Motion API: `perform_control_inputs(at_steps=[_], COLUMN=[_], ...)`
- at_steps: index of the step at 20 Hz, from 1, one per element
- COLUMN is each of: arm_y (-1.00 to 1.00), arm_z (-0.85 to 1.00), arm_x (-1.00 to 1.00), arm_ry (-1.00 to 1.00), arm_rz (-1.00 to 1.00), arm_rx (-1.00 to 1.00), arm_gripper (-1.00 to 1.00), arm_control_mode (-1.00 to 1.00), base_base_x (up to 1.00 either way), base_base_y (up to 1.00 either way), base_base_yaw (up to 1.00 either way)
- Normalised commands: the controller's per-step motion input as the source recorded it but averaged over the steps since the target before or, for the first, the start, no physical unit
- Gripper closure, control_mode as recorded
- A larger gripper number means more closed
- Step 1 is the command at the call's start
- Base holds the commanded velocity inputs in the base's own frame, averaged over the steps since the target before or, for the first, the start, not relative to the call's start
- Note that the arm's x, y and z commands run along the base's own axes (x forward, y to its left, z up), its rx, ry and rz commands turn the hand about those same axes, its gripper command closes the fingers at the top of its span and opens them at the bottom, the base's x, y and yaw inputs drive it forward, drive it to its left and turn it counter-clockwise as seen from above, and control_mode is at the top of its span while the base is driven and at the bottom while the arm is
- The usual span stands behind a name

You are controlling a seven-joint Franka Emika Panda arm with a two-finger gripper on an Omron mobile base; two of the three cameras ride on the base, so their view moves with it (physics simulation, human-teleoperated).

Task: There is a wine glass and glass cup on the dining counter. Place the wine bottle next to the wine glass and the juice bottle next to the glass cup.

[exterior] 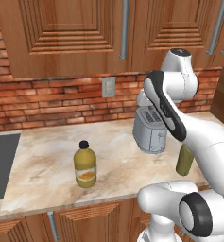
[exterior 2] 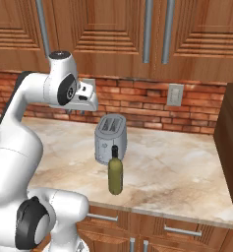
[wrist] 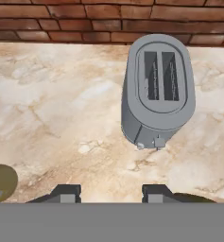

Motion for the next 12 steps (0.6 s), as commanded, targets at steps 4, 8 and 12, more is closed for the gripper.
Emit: perform_control_inputs(at_steps=[4,8,12], arm_y=[0.0,0.0,0.0], arm_z=[0.0,0.0,0.0], arm_x=[-0.12,-0.33,-0.42], arm_ry=[-0.01,-0.12,-0.19], arm_rz=[0.0,0.0,0.0], arm_rx=[0.0,0.0,0.0], arm_gripper=[-1.0,-1.0,-1.0], arm_control_mode=[-1.0,-1.0,-1.0], base_base_x=[0.0,0.0,0.0], base_base_y=[0.0,0.0,0.0], base_base_yaw=[0.0,0.0,0.0])
